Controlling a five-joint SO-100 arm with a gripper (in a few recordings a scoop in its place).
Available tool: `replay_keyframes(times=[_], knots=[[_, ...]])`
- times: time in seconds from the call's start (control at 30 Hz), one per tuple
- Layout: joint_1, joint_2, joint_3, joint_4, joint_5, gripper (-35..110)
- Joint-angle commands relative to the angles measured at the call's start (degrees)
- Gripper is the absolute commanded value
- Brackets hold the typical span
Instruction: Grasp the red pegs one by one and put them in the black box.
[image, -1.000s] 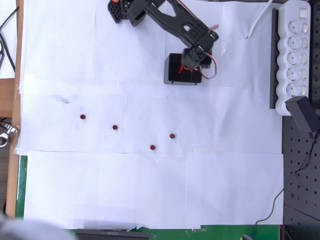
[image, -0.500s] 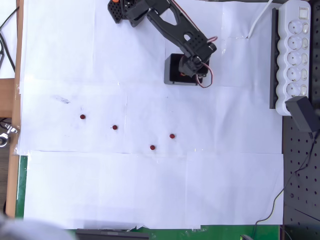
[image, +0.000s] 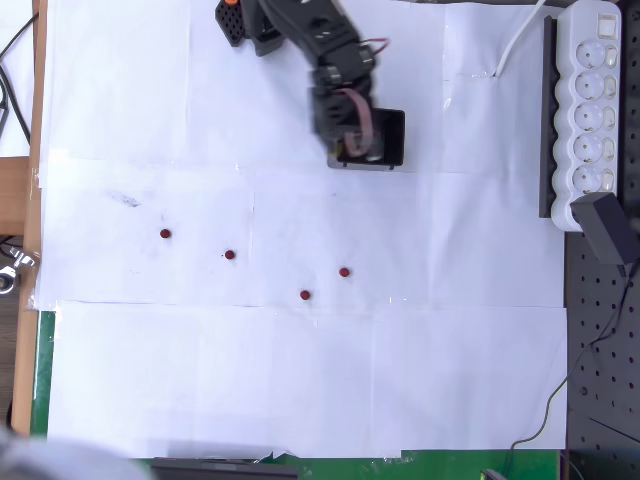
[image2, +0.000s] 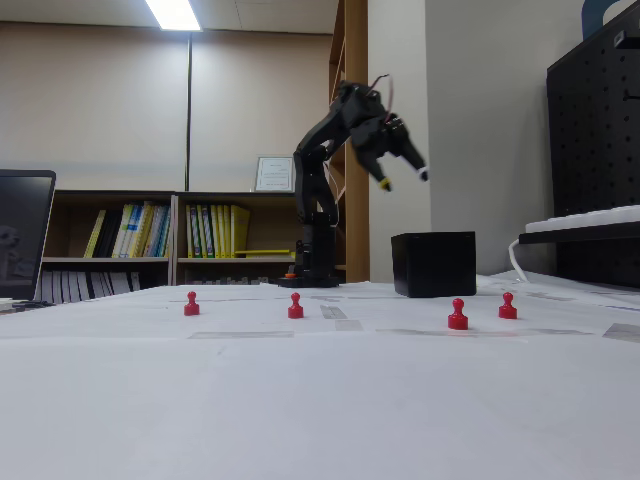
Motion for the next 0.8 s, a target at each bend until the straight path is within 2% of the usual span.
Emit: replay_keyframes(times=[0.0, 0.2, 0.37, 0.57, 0.77], knots=[[3.6, -1.9, -6.3, -13.9, 7.5, 22], [4.7, 11.3, -9.0, -30.1, 12.7, 22], [4.4, 22.3, -11.1, -43.9, 12.8, 22], [1.9, 35.2, -12.1, -68.3, 12.9, 22], [-0.7, 44.7, -8.7, -79.5, 13.3, 22]])
